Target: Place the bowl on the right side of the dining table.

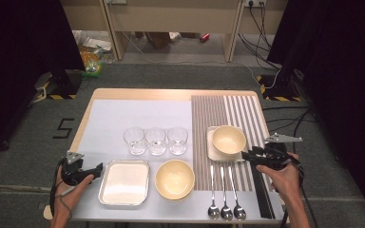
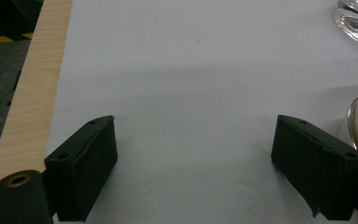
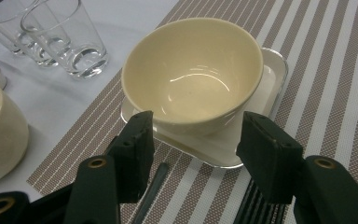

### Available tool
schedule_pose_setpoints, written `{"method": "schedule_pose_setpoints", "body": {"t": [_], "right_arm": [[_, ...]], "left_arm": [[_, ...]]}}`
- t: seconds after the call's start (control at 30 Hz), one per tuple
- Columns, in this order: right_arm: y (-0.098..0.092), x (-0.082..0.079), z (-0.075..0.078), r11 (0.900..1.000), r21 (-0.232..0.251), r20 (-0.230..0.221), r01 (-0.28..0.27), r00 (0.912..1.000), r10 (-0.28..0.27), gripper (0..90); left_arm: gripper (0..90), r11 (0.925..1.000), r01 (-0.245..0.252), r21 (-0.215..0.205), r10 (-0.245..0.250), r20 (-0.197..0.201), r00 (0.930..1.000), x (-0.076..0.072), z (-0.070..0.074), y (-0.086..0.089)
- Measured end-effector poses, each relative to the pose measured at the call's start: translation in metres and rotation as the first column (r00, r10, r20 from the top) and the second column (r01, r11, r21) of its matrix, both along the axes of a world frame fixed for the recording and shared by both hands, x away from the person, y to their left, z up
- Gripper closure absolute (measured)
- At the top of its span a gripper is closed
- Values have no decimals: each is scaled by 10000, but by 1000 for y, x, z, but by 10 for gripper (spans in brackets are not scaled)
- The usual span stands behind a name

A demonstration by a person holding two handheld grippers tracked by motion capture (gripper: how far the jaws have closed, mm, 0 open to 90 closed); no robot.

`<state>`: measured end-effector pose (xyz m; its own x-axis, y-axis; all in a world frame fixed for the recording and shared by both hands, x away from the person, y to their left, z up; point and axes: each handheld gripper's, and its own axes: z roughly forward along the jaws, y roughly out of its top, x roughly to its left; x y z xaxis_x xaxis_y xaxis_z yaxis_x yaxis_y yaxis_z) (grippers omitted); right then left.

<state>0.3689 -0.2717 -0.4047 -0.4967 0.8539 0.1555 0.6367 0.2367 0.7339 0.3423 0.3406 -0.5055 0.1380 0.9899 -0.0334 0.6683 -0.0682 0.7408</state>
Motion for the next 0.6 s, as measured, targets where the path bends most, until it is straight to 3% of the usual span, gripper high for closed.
{"method": "schedule_pose_setpoints", "body": {"t": [0.6], "right_arm": [[6,-19,-8,9995,-100,13,-287,9996,288,449]], "left_arm": [[135,10000,-9,-11,9,4,10000,0,0,0]]}}
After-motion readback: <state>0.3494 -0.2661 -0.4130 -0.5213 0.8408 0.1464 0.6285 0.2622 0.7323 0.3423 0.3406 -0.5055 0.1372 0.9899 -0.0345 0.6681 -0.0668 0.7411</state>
